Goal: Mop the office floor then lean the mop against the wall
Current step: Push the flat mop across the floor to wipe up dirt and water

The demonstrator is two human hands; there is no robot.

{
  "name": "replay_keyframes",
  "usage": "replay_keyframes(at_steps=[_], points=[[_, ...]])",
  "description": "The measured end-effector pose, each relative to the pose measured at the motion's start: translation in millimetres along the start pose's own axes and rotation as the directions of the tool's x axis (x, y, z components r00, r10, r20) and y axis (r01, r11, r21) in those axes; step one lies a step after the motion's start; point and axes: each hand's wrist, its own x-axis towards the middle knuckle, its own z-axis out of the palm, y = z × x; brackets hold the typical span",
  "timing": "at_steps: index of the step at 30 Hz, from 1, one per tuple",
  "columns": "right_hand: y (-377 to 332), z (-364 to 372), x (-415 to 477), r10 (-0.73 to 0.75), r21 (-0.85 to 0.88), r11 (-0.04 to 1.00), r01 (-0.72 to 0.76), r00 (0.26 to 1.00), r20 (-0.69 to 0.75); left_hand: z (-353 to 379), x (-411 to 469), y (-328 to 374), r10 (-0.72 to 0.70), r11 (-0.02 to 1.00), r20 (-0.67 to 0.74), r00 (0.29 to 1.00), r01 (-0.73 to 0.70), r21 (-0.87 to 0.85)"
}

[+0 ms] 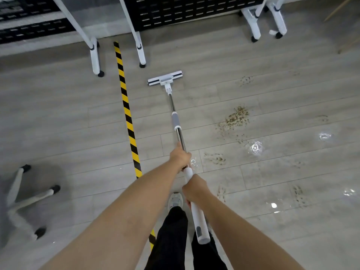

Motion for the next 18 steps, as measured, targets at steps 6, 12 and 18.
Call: replay_keyframes(at_steps=[6, 12, 18], points=[[-51.8, -2.5, 43.5, -0.03, 0.051, 0.998, 0.03, 1.0, -0.006, -31.0, 55.7, 18.6, 0.033, 0.998, 0.0, 0.999, -0.033, 0.045], [-34.8, 12.0, 52.4, -0.029, 0.139, 0.99, 0.029, 1.0, 0.001, -22.1, 54.4, 5.3, 0.026, 0.997, -0.007, 1.0, -0.025, 0.071], [42.8, 38.5, 32.4, -0.089, 0.177, 0.98, 0.087, 0.996, 0.004, 24.2, 6.5, -36.8, 0.034, 0.995, -0.012, 0.999, -0.033, 0.094]])
